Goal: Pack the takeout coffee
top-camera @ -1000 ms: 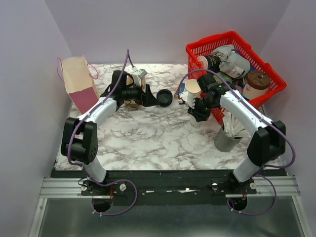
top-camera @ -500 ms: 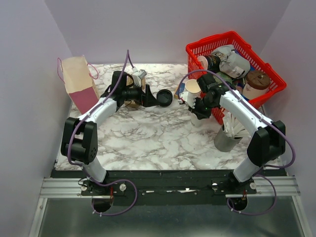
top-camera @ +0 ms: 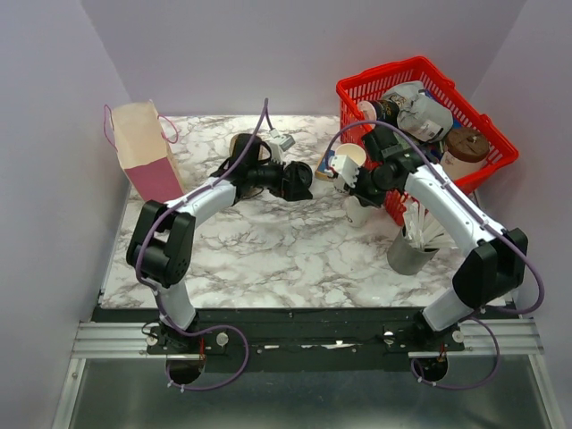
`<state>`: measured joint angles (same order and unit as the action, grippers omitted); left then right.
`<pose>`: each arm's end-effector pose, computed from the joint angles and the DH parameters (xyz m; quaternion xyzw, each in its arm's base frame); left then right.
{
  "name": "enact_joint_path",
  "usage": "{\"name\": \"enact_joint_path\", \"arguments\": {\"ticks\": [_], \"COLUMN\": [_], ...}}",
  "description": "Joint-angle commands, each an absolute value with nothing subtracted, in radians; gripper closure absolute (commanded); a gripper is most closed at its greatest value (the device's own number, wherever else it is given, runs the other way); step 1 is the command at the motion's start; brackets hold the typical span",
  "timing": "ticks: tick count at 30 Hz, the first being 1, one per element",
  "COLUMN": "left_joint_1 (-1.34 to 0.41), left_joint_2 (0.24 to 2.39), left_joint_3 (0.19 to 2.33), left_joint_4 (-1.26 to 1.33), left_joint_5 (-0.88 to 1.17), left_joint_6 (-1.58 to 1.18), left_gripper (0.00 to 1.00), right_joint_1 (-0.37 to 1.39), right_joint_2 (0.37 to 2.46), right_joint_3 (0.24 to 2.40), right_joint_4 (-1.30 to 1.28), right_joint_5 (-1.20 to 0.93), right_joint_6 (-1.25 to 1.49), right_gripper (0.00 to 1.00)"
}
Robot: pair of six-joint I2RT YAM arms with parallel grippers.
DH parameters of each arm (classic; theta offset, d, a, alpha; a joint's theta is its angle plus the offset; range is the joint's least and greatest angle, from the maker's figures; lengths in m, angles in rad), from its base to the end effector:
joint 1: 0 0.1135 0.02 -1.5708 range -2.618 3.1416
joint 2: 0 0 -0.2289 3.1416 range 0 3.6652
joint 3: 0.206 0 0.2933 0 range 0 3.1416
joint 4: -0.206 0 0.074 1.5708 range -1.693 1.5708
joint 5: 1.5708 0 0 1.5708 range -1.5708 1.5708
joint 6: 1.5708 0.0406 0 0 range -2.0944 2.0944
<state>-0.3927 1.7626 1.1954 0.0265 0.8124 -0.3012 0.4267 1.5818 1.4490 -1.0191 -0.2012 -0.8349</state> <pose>0.3817 -0.1900 0.1821 0.2310 0.7897 -0.4772 0.3086 0.3256 0.1569 0.2599 -0.5908 0.7736 0.0543 0.2225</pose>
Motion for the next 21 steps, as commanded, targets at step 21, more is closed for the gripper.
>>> {"name": "enact_joint_path", "arguments": {"ticks": [21], "left_joint_1": [-0.555], "left_joint_2": [1.976], "left_joint_3": [1.302], "left_joint_4": [0.422], "left_joint_5": [0.791], "left_joint_6": [-0.626], "left_gripper": [0.04], "right_joint_1": [0.457], "right_joint_2": [1.565], "right_joint_3": [1.480], "right_joint_4": [-0.934], "right_joint_5": [-0.190], "right_joint_6": [-0.612], "right_gripper": [1.00]}}
